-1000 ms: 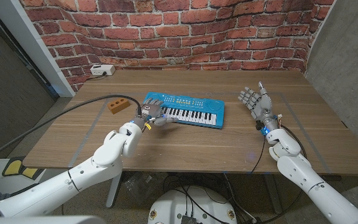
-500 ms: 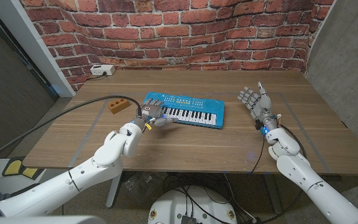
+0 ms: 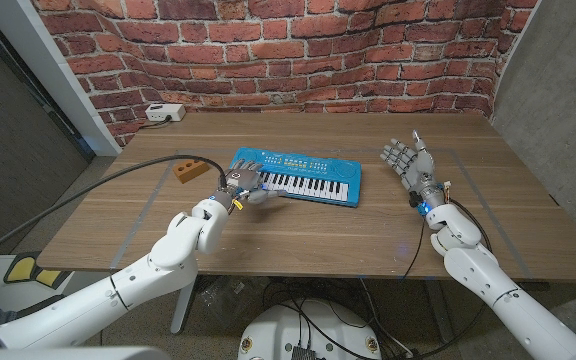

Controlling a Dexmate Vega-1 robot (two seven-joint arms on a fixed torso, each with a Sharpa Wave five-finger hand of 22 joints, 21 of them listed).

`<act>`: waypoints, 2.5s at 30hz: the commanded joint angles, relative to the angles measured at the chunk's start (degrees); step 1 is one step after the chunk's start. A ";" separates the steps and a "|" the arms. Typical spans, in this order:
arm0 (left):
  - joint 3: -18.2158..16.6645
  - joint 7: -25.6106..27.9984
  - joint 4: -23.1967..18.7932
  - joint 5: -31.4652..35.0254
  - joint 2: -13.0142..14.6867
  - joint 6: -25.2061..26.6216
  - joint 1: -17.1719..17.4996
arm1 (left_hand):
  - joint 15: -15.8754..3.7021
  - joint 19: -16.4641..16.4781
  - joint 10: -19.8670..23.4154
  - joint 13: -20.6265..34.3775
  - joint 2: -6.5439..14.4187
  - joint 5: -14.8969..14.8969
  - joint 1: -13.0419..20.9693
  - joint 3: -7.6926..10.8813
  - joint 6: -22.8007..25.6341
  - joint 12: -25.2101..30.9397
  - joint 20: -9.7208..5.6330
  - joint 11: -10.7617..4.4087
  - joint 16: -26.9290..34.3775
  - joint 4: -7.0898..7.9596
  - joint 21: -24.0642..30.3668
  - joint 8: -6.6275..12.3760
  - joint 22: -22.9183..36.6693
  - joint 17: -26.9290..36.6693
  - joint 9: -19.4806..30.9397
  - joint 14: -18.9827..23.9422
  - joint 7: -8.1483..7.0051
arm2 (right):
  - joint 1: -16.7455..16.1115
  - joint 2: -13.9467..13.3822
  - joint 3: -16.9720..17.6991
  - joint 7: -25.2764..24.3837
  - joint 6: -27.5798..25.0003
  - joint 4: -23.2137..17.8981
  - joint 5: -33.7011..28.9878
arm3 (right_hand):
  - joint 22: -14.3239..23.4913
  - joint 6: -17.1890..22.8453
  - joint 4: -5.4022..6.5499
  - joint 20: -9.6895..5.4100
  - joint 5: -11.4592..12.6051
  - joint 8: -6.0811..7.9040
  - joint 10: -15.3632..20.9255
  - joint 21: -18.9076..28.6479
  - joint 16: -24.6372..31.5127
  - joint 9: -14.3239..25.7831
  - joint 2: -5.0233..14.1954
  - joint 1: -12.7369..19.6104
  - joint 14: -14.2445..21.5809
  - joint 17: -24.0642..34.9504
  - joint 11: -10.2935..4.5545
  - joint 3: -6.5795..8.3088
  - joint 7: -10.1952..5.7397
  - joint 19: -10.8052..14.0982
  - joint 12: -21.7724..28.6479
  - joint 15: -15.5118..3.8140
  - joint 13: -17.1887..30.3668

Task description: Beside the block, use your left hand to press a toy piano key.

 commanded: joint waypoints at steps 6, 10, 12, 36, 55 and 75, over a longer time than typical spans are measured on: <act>-0.07 1.30 0.00 -2.10 0.23 0.45 0.76 | -1.58 -0.20 1.29 0.16 0.47 0.27 0.15 -0.67 1.29 0.53 -0.07 -0.10 0.57 -0.06 0.52 0.43 0.13 0.18 0.19 1.22 0.27 | 0.19 0.10 -0.18 -0.40 -0.03 -0.14 -0.23 | 0.28 0.58 -0.12 -0.04 0.22 -0.16 0.56 -0.09 -0.16 0.29 0.58 0.21 0.53 0.14 -0.10 0.12 -0.10 0.42 0.38 0.10 0.23; -0.16 1.25 -0.41 -2.32 0.49 0.70 0.81 | -1.58 -0.17 1.59 0.15 0.50 0.28 0.21 -0.73 1.41 0.63 -0.02 -0.10 0.56 -0.08 0.55 0.41 0.13 0.17 0.20 1.28 0.22 | 0.12 0.27 -0.11 -0.82 -0.19 -0.50 -0.02 | 0.29 0.61 -0.14 0.07 0.23 -0.15 0.57 -0.11 -0.16 0.29 0.61 0.22 0.56 0.14 -0.15 0.12 -0.05 0.55 0.38 0.13 0.23; -0.29 1.66 -0.63 -2.47 0.57 0.66 0.91 | -1.62 -0.11 1.55 0.15 0.52 0.28 0.23 -0.76 1.44 0.60 -0.01 0.12 0.55 -0.08 0.58 0.39 0.13 0.17 0.20 1.30 0.27 | 0.15 0.28 -0.17 -0.73 -0.01 -0.49 -0.17 | 0.29 0.63 -0.15 0.05 0.23 -0.15 0.57 -0.12 -0.16 0.29 0.62 0.22 0.56 0.14 -0.14 0.12 -0.08 0.59 0.37 0.09 0.23; -1.09 1.98 -2.29 -2.02 1.27 0.49 0.29 | -0.84 -0.04 1.47 0.15 0.78 0.30 0.47 -1.07 1.18 0.45 -0.05 0.08 0.46 -0.08 0.70 0.00 0.12 0.17 0.21 1.50 0.17 | 0.63 0.83 -0.43 -0.05 0.85 0.34 -0.29 | 0.30 0.69 -0.26 0.07 0.22 -0.16 0.62 -0.41 -0.17 0.30 0.72 0.27 0.68 0.12 -0.20 0.12 -0.11 0.76 0.36 0.04 0.23; -1.81 1.04 -4.40 -0.20 1.78 1.32 0.68 | -0.59 0.23 2.10 0.15 1.58 0.38 0.96 -0.94 0.39 0.60 -0.13 0.16 0.49 -0.10 0.84 -0.43 0.11 0.17 0.23 1.87 -0.20 | 0.63 0.85 -0.35 -0.19 0.78 0.15 -0.15 | 0.31 0.74 -0.38 0.13 0.23 -0.16 0.66 -0.67 -0.18 0.30 0.86 0.39 0.75 0.10 -0.17 0.18 -0.12 0.85 0.35 0.07 0.23; -3.68 3.52 -5.68 0.01 0.88 1.30 2.33 | -1.00 2.06 5.95 0.17 2.40 0.25 2.07 -1.10 -6.02 1.55 0.51 0.35 1.00 -0.17 1.42 -1.65 -0.01 0.16 0.37 4.61 -2.22 | 0.92 0.49 -0.30 0.39 0.55 0.44 -0.05 | 0.32 0.78 -0.52 0.12 0.21 -0.17 0.71 -0.93 -0.23 0.30 0.97 0.53 0.73 0.09 -0.28 0.22 -0.18 0.97 0.35 0.09 0.23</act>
